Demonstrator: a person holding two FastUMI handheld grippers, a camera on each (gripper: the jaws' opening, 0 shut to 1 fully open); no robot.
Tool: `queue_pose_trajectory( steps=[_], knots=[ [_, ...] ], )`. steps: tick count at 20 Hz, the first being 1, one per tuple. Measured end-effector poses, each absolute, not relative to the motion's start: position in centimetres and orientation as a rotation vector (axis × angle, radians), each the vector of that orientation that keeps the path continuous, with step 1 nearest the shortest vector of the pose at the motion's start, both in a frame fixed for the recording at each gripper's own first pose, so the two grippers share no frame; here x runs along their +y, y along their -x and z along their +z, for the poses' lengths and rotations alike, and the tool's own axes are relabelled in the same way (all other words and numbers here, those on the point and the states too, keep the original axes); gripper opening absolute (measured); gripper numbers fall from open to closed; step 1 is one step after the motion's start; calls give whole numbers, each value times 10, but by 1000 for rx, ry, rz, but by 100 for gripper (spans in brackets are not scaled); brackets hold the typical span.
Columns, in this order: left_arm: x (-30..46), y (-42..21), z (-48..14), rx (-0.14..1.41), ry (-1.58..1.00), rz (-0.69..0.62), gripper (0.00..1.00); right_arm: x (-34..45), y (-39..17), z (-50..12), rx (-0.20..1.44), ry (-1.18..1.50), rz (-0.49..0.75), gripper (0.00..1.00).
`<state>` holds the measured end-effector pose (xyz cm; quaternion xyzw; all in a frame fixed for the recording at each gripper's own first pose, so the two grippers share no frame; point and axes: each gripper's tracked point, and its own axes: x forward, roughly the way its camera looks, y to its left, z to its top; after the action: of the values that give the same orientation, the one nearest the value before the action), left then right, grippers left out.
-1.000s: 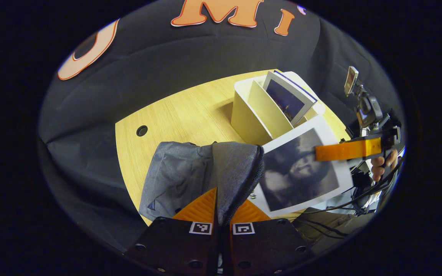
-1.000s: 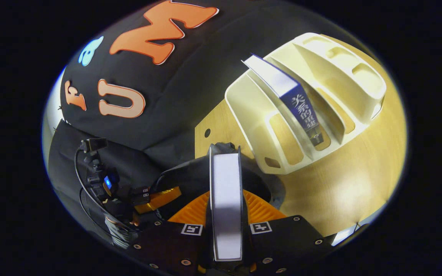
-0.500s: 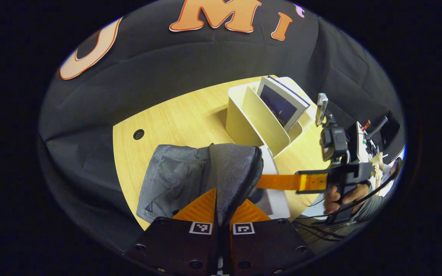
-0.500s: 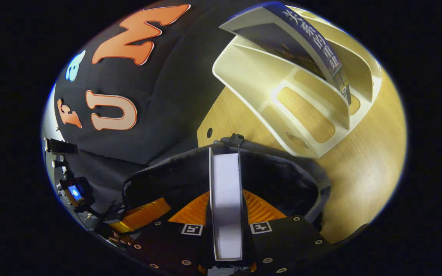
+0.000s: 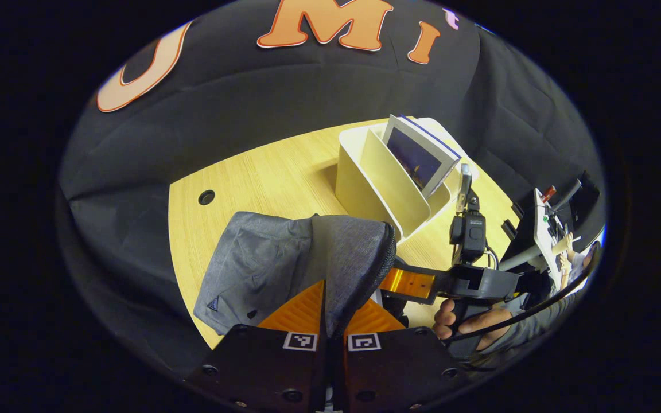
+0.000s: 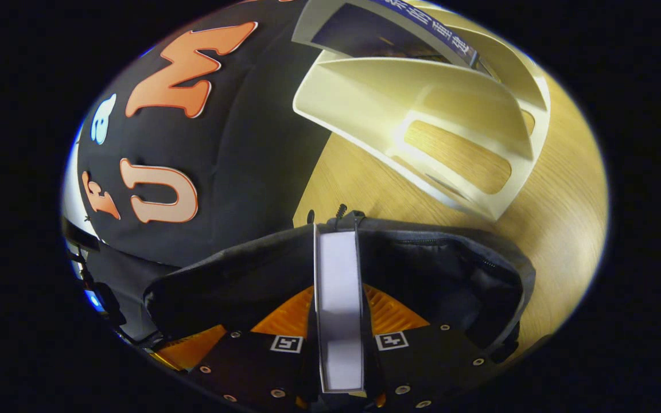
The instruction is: Open the schoolbag, grab two books from the bookshelf and put them into the schoolbag.
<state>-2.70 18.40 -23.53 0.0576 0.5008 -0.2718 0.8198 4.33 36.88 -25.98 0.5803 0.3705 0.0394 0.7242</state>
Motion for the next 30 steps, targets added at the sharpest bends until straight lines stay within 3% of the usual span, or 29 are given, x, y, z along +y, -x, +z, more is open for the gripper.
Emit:
queue_pose_trajectory(
  steps=[4, 5, 6, 7, 8, 19, 30],
  knots=[
    [187, 20, -238, 1075, -107, -521, 7, 364, -19, -269, 972, -1158, 131, 44],
    [189, 20, -237, 1076, -113, -510, 7, 361, -11, -273, 1012, -1086, 141, 53],
    [189, 20, -238, 1076, -119, -506, 6, 351, -4, -277, 1039, -1016, 144, 77],
    [188, 21, -238, 1076, -125, -501, 5, 340, -1, -277, 1051, -969, 155, 91],
    [187, 21, -241, 1082, -130, -497, 5, 332, 4, -274, 1067, -933, 163, 94],
    [179, 28, -253, 1086, -202, -482, 5, 195, 12, -204, 1105, -524, 204, 98],
    [178, 29, -259, 1104, -184, -465, 5, 111, -70, -137, 1091, -290, 209, 98]
  ],
)
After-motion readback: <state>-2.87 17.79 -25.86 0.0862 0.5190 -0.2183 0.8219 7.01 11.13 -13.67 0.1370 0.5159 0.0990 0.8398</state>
